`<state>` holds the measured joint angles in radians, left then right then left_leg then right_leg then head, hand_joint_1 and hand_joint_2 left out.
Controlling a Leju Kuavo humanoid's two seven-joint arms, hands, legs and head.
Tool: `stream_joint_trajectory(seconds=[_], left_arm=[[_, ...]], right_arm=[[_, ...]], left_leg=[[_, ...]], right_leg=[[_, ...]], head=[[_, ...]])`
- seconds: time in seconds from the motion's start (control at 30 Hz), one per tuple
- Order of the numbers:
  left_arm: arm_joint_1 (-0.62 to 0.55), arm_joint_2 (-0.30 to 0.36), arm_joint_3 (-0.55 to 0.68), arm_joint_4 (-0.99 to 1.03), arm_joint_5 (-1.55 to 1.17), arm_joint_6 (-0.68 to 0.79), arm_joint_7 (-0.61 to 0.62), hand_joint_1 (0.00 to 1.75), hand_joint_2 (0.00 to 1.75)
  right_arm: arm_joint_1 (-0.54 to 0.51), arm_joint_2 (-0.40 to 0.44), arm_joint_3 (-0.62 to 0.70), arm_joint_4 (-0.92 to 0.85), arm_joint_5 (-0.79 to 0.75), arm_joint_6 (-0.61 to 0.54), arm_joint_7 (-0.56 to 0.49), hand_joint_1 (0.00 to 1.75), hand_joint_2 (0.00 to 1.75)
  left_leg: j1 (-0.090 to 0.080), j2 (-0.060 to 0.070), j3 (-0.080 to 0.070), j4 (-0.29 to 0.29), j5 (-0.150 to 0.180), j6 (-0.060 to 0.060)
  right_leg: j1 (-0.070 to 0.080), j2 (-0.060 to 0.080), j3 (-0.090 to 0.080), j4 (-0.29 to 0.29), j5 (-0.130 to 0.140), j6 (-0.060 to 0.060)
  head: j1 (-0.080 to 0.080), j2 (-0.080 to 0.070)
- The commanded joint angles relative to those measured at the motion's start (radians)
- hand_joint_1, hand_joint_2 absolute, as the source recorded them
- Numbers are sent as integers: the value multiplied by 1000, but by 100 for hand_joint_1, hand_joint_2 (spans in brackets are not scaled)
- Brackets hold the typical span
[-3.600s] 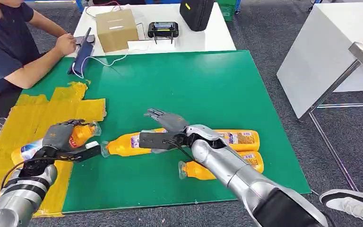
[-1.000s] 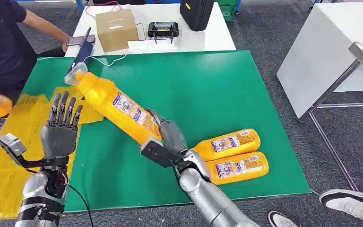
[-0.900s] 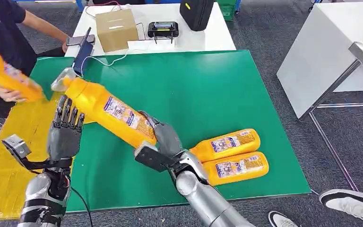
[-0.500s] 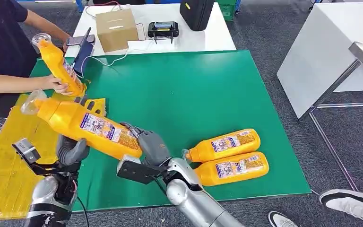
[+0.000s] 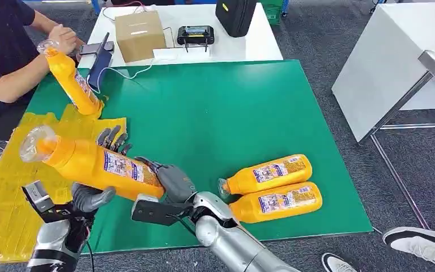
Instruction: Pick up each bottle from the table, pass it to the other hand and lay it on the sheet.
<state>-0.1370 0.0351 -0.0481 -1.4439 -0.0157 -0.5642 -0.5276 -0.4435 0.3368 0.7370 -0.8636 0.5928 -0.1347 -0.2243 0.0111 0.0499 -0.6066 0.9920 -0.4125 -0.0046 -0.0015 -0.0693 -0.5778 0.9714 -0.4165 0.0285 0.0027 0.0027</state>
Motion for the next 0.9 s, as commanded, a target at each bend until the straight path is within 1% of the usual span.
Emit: stream_joint_trajectory(seconds=[0.03,0.07,0.2,0.23,0.27,0.3,0.33,0.37,0.4,0.43,0.47,0.5,0.53,0.57,0.6,0.63,0.67,0.7,0.73,0.77,0.8,0.83,0.87,0.9], left_arm=[[1,53,-60,26,-14,-1,-3,175,175],[1,56,-58,26,-14,-1,-4,175,175],[3,59,-55,26,-13,-1,-6,175,175],[6,61,-54,26,-14,-1,-7,175,175],[10,62,-51,22,-15,0,-8,175,175],[11,62,-46,20,-27,9,-10,175,175],[12,60,-42,20,-36,17,-13,175,175],[12,54,-29,17,-53,44,-12,175,175],[10,48,-17,16,-77,83,-3,175,175],[1,40,2,23,-88,120,26,175,175],[-14,31,35,33,-95,182,80,175,175],[-33,40,46,36,-150,260,114,175,175],[-50,58,48,43,-173,289,120,175,175],[-74,69,57,41,-360,468,134,175,175],[-91,75,59,40,-491,571,147,175,175],[-98,77,67,36,-496,566,151,175,175],[-105,89,63,29,-763,730,244,175,175],[-104,92,80,22,-897,800,284,175,175],[-103,90,97,20,-931,820,289,175,175],[-100,91,110,26,-1115,904,341,175,175],[-95,86,128,30,-1152,917,350,175,175],[-93,82,141,37,-1157,923,340,175,175],[-93,82,141,37,-1157,923,340,175,175],[-92,79,143,42,-1159,926,334,175,175]], right_arm=[[-70,1,63,115,-2,13,-2,175,175],[-70,2,63,115,-2,13,-2,175,175],[-71,1,63,116,-2,13,-2,175,175],[-71,-1,63,117,-3,14,-3,175,175],[-75,-1,64,123,-3,18,-2,175,175],[-76,1,65,128,-4,16,0,175,175],[-76,0,67,130,-4,14,0,175,175],[-73,-2,67,128,-2,5,2,175,175],[-67,-7,62,121,1,-10,7,175,175],[-60,-15,56,109,3,-25,11,155,175],[-43,-33,41,76,2,-40,16,17,175],[-24,-52,19,31,-8,-51,22,0,175],[-8,-71,6,-11,-13,-48,22,0,175],[27,-98,-24,-99,-21,-66,6,0,175],[66,-122,-46,-191,-12,-85,-5,0,0],[80,-135,-49,-235,-1,-71,7,0,0],[141,-157,-76,-365,23,-112,-19,0,0],[179,-178,-86,-464,40,-120,-31,0,0],[207,-194,-94,-537,47,-119,-31,0,0],[238,-213,-106,-620,50,-123,-45,0,0],[252,-233,-114,-665,61,-131,-44,0,0],[259,-241,-123,-685,63,-120,-38,0,0],[259,-241,-123,-685,63,-120,-38,0,0],[258,-240,-126,-677,62,-120,-38,0,0]], left_leg=[[0,-2,2,-1,0,0],[0,-3,5,-1,-1,0],[0,-4,5,0,-2,0],[0,-3,3,-1,-1,0],[0,-4,4,-1,-1,0],[0,-5,6,0,-2,0],[0,-3,4,-1,-1,0],[0,-5,7,0,-3,0],[0,-2,4,-1,-1,0],[0,-3,5,-1,-1,0],[0,-5,6,-1,-2,1],[0,-4,3,-1,0,0],[0,-5,3,-1,-1,1],[1,-7,4,0,-1,1],[1,-7,2,0,0,0],[1,-8,2,0,0,0],[1,-11,3,0,0,1],[1,-8,1,0,0,0],[1,-9,1,1,0,0],[0,-7,0,0,0,0],[0,-10,2,0,-1,0],[0,-7,0,0,0,0],[0,-8,2,1,-2,1],[0,-6,1,0,-1,0]], right_leg=[[-1,4,2,0,-1,0],[-1,6,4,0,-2,0],[-1,7,5,0,-2,-1],[-1,4,3,0,-1,0],[-1,5,4,0,-2,0],[-2,7,5,0,-3,-1],[-1,5,4,0,-1,0],[-2,9,7,1,-3,-1],[-1,5,3,0,-1,0],[-1,6,4,0,-2,0],[-2,6,6,0,-2,0],[-1,3,3,-1,-1,0],[-1,3,4,-1,-1,0],[-1,3,5,-1,-2,0],[0,-1,3,-1,-1,0],[0,0,3,0,-1,0],[0,-1,5,0,-2,0],[0,-2,2,0,-1,0],[0,0,3,1,-2,-1],[0,-2,1,0,-2,0],[-1,-2,3,0,-3,0],[0,-2,2,0,-1,0],[-1,0,3,0,-3,0],[-1,0,2,-1,-1,0]], head=[[0,0],[0,0],[0,0],[0,0],[0,0],[0,0],[0,0],[0,0],[0,0],[0,0],[0,0],[0,0],[0,0],[1,0],[0,0],[1,0],[1,0],[1,0],[0,0],[0,0],[1,0],[1,0],[0,0],[0,0]])
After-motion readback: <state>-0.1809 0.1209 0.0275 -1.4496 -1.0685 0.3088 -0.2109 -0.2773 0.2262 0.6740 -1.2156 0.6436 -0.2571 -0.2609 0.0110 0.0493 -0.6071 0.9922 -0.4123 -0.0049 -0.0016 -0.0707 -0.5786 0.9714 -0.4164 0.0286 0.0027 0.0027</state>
